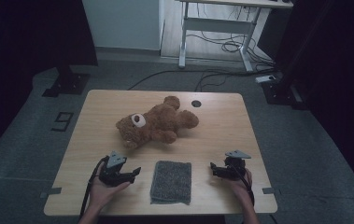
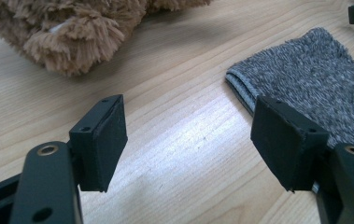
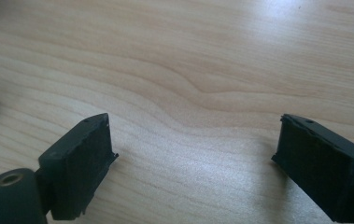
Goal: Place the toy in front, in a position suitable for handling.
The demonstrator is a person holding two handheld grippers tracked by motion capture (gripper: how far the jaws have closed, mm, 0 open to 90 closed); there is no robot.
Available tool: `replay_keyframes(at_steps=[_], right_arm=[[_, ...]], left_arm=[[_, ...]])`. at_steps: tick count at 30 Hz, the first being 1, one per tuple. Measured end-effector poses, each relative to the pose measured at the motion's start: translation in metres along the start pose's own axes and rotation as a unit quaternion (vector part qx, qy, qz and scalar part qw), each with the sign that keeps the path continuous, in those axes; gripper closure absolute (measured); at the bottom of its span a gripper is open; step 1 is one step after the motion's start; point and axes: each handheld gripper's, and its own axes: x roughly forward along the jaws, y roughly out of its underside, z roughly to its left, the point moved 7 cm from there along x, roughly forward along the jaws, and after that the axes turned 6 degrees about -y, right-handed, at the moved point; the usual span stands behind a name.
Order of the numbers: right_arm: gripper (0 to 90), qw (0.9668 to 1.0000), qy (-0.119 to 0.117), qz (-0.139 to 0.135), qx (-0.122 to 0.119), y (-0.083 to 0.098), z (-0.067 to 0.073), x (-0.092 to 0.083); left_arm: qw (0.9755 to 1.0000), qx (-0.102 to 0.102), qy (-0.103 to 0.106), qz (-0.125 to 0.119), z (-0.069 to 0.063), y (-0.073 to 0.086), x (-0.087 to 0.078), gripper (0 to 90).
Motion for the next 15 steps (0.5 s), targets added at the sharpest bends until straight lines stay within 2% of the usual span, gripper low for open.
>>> replay_keyframes(at_steps=[3, 7, 15], right_arm=[[11.3, 0.9999, -0.004, -0.011, 0.0, -0.002, -0.0005, -0.0009], [12.1, 0.9998, -0.009, -0.018, -0.01, -0.0031, 0.001, -0.0017], [13.4, 0.9991, -0.02, -0.039, -0.003, -0.0056, 0.0, -0.0101]], left_arm=[[1.0, -0.006, 0.001, -0.006, 0.0024, -0.0009, -0.0013, 26.8], [1.0, -0.003, -0.003, -0.001, 0.0036, -0.0004, 0.001, 27.5], [0.9998, -0.014, -0.013, -0.005, 0.0085, -0.0019, -0.002, 27.6]])
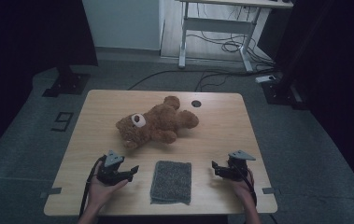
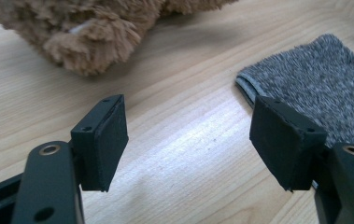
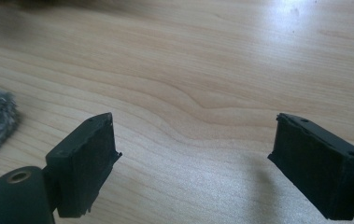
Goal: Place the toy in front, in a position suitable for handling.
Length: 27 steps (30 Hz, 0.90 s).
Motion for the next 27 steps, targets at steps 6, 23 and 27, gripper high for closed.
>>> replay_keyframes(at_steps=[6, 23, 27], right_arm=[[13.5, 0.9997, -0.02, -0.007, -0.01, -0.009, 0.007, 0.001], [14.6, 0.9973, -0.059, -0.024, -0.036, -0.072, 0.027, 0.029], [14.7, 0.997, -0.065, -0.017, -0.037, -0.075, 0.031, 0.04]], left_arm=[[0.9999, -0.011, -0.011, -0.005, 0.013, -0.006, -0.005, 28.2], [0.9991, -0.023, -0.037, 0.005, 0.034, -0.034, 0.027, 26.9], [0.9989, -0.023, -0.041, 0.01, 0.037, -0.038, 0.035, 27.0]])
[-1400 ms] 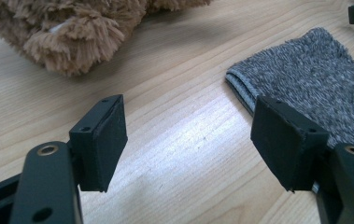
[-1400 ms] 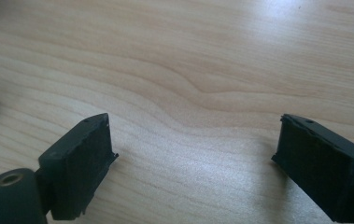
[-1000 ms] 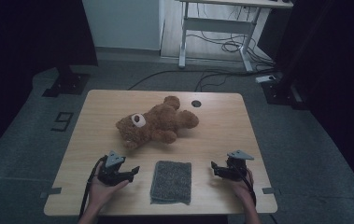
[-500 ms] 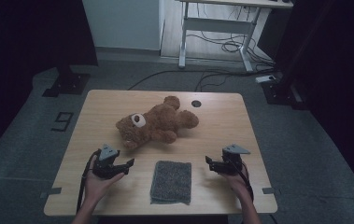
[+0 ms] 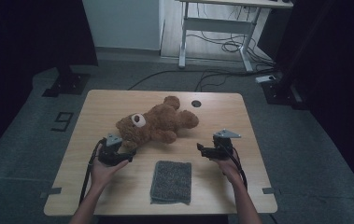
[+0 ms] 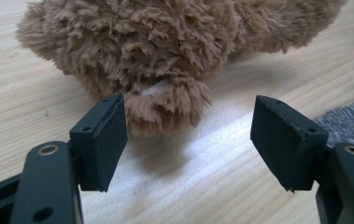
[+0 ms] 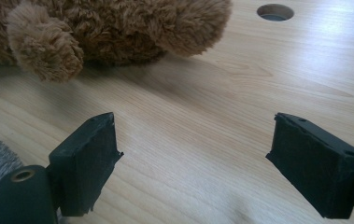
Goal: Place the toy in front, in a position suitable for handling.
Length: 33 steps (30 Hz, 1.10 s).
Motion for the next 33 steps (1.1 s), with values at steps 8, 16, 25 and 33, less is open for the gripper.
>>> replay_keyframes(at_steps=[8, 16, 25, 33], right_arm=[[15.4, 1.0, -0.005, 0.0, 0.004, -0.007, -0.001, 0.015], [16.3, 0.9999, -0.009, -0.003, 0.002, -0.014, -0.003, 0.021], [16.6, 0.9999, -0.014, 0.005, -0.003, -0.024, -0.006, 0.039], [16.7, 0.9997, -0.024, 0.006, 0.0, -0.037, -0.004, 0.061]], left_arm=[[0.9999, -0.002, -0.007, 0.01, 0.002, -0.003, 0.015, 27.0], [0.9997, -0.008, -0.016, 0.017, 0.007, -0.003, 0.025, 29.6], [0.9998, -0.006, -0.017, 0.014, 0.006, -0.004, 0.031, 40.9], [0.9997, -0.01, -0.018, 0.012, 0.01, -0.005, 0.032, 55.4]])
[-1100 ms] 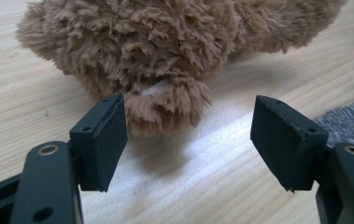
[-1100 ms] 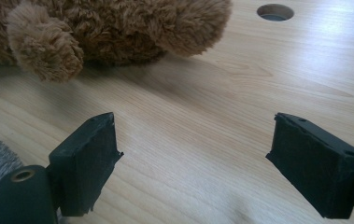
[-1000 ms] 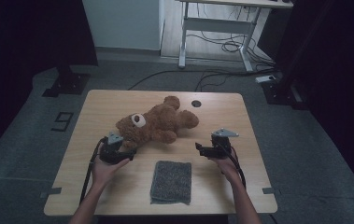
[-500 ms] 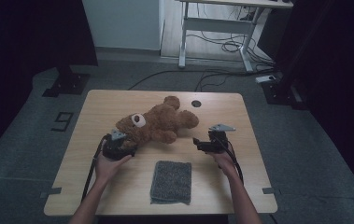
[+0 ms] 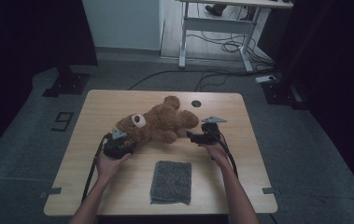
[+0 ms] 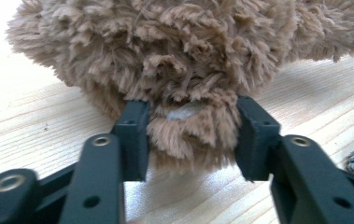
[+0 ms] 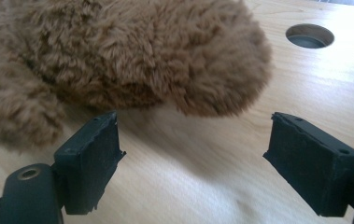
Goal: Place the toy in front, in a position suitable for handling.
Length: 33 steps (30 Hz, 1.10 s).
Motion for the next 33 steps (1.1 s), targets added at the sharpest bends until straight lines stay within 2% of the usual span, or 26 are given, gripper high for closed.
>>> replay_keyframes(at_steps=[4, 12, 15, 18, 19, 21, 23, 25, 27, 30, 33], right_arm=[[16.4, 1.0, 0.001, 0.005, -0.004, -0.006, 0.0, 0.008], [13.6, 0.9999, 0.004, 0.009, -0.005, -0.015, -0.009, 0.018], [13.4, 1.0, -0.004, -0.005, -0.004, -0.021, -0.011, 0.024], [11.0, 1.0, -0.006, 0.005, -0.003, -0.021, -0.013, 0.031], [10.2, 0.9999, -0.004, 0.008, -0.005, -0.023, -0.015, 0.039], [10.7, 0.9999, -0.011, 0.012, -0.005, -0.025, -0.015, 0.045], [18.7, 0.9997, -0.018, 0.015, -0.006, -0.026, -0.014, 0.05], [38.9, 0.9995, -0.025, 0.016, -0.013, -0.026, -0.013, 0.053], [51.8, 0.9996, -0.02, 0.017, -0.013, -0.027, -0.012, 0.054], [61.8, 0.9995, -0.024, 0.014, -0.015, -0.026, -0.008, 0.051], [65.6, 0.9995, -0.026, 0.003, -0.015, -0.027, -0.006, 0.045]], left_arm=[[1.0, -0.002, 0.005, -0.001, 0.002, 0.0, -0.001, 61.8], [0.9999, -0.007, 0.011, 0.0, 0.003, 0.0, -0.001, 67.1], [0.9998, -0.012, 0.015, 0.0, 0.004, 0.001, -0.001, 68.4], [0.9998, -0.013, 0.017, 0.0, 0.004, 0.001, -0.001, 68.9], [0.9998, -0.013, 0.017, 0.0, 0.004, 0.001, -0.001, 69.2], [0.9997, -0.016, 0.02, -0.003, 0.006, 0.002, -0.001, 69.4], [0.9995, -0.02, 0.023, -0.005, 0.006, 0.002, -0.001, 69.6], [0.9994, -0.022, 0.025, -0.007, 0.007, 0.001, -0.001, 69.8], [0.9994, -0.022, 0.025, -0.008, 0.007, 0.001, -0.001, 70.1], [0.9995, -0.018, 0.021, -0.012, 0.007, 0.001, -0.003, 70.6], [0.9995, -0.017, 0.017, -0.02, 0.006, -0.001, -0.005, 71.3]])
